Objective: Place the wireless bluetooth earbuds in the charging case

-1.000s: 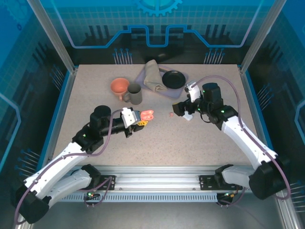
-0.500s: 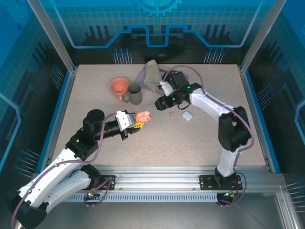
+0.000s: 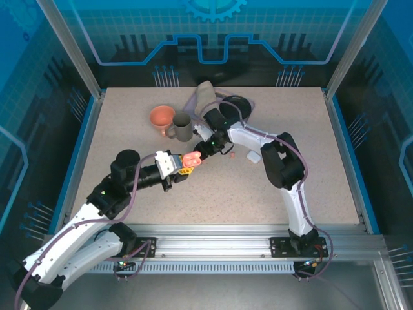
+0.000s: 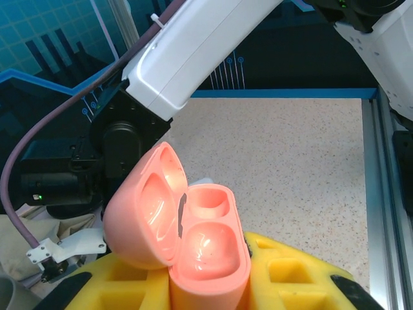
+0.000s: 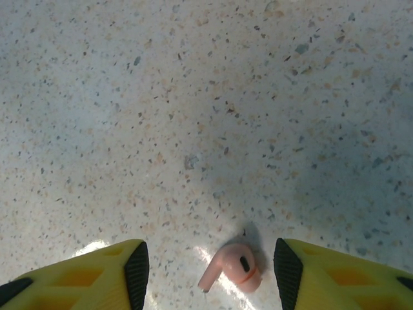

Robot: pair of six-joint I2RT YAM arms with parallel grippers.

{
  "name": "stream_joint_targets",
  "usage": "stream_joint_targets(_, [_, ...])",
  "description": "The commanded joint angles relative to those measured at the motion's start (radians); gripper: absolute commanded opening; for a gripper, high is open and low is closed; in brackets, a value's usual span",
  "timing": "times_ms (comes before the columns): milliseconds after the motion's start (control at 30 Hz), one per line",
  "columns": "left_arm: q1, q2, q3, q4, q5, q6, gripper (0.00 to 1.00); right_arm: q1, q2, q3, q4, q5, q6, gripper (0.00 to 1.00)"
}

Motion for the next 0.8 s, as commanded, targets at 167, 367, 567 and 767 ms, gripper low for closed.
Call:
stream_joint_targets(167, [-0.008,-0.008,-0.016,0.002,-0.008,-0.022,0.00,0.011,0.070,0.070,-0.072,-0.022,-0.012,0.56])
stream_joint_targets(367, [-0.008,-0.001,-0.013,-0.001,-0.010,-0.025,0.00,0.018,0.074,0.064,-0.094,-0.040,-0.016,0.52])
stream_joint_targets(567, [-0.007,0.004,-0.010,-0.006,-0.011,-0.025,0.00,0.027,0.047,0.029,-0.102,-0.031,-0.020,0.48])
stream_joint_targets(767, [-0.008,0.010,-0.008,-0.002,-0.010,-0.025,0.00,0.033,0.010,-0.008,-0.102,-0.030,-0.019,0.46])
